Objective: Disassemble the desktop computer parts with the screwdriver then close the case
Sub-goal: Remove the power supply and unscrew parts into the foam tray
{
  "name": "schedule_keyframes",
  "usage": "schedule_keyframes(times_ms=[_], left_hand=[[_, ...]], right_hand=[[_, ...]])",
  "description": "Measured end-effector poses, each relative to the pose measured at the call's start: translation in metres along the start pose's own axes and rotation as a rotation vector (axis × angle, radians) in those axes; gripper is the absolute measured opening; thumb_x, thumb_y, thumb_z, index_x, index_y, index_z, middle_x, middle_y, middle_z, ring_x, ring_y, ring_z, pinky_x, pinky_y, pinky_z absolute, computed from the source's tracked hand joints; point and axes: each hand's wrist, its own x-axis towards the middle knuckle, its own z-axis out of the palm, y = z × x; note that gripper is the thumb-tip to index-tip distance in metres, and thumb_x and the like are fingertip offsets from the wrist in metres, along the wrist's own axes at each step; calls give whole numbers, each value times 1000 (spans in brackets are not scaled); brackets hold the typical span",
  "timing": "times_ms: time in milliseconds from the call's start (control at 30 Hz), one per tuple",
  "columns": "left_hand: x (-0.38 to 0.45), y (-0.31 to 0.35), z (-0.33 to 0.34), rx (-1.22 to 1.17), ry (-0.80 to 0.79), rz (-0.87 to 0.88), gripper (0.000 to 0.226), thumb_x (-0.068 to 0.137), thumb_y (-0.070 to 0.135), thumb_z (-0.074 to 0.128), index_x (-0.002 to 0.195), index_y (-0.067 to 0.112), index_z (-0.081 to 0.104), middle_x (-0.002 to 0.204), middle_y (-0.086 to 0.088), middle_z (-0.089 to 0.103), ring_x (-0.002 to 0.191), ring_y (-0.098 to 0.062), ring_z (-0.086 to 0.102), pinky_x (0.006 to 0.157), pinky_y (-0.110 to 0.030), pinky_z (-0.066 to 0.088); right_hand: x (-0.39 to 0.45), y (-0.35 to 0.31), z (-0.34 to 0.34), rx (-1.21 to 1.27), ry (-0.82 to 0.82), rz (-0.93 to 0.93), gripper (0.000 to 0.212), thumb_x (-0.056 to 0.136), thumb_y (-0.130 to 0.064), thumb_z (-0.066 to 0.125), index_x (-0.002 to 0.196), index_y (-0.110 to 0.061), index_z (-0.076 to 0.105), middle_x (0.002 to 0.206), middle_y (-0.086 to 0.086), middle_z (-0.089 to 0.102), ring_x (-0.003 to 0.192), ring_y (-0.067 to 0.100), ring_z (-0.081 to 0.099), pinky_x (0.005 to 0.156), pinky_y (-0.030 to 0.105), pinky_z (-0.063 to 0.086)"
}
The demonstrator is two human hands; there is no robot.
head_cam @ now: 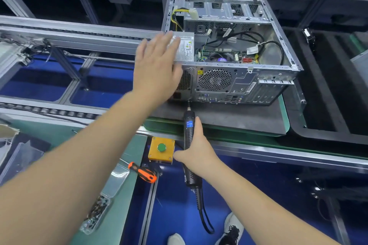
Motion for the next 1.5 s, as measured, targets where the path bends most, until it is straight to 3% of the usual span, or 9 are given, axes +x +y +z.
schedule_keyframes(times_ms=[67,133,333,500,667,900,1133,1367,1500], left_hand=[[17,-9,-2,66,-296,55,55,107,37,28,158,17,31,167,-2,27,155,-21,17,125,-46,12],[22,-15,-1,74,-390,99,56,109,39,22,160,15,26,168,-3,22,156,-21,14,125,-44,15],[18,-10,-1,46,-373,107,56,111,37,22,161,10,23,168,-8,21,157,-24,10,126,-37,13],[17,-11,-3,-17,-394,82,56,111,37,23,161,12,23,168,-5,20,157,-21,9,127,-35,9],[17,-12,-4,-61,-386,82,56,111,39,24,161,12,25,168,-5,21,157,-22,9,127,-33,9],[16,-15,-5,-92,-395,99,57,112,38,25,161,10,24,168,-8,20,157,-22,8,127,-32,5],[24,-32,-11,-162,-451,172,53,111,33,31,160,12,28,168,-6,23,156,-23,11,127,-31,7],[22,-30,-9,-179,-427,172,52,111,31,32,159,10,30,167,-9,25,156,-25,13,124,-29,5],[22,-30,-9,-170,-440,202,50,111,31,30,155,7,35,163,-9,32,155,-29,16,127,-39,11]], right_hand=[[-1,-1,0,-12,1,1,136,79,-17,85,160,-42,-21,139,0,46,94,10,59,66,23,54],[-2,-4,0,-36,2,1,134,80,-17,83,161,-40,-22,139,1,46,96,12,58,70,26,54],[-2,-13,-2,-112,10,17,130,84,-14,79,162,-35,-22,147,5,41,110,22,57,88,38,58],[-4,-10,5,-76,57,9,131,82,-17,82,163,-36,-19,143,6,44,107,21,54,77,28,50],[-3,-4,7,-61,71,-26,135,80,-23,87,162,-39,-18,148,3,42,118,22,52,95,38,53],[-3,4,9,-40,65,-20,132,81,-13,83,162,-42,-17,157,2,39,116,20,54,71,21,47],[-5,10,13,-9,59,3,131,81,-15,83,161,-45,-17,152,-1,40,96,6,55,50,9,42],[-6,3,13,46,67,32,130,83,-20,84,162,-41,-16,144,-1,43,108,17,56,58,14,40],[-4,-2,12,23,81,25,126,83,-17,79,163,-40,-16,146,4,45,110,22,57,71,28,49]])
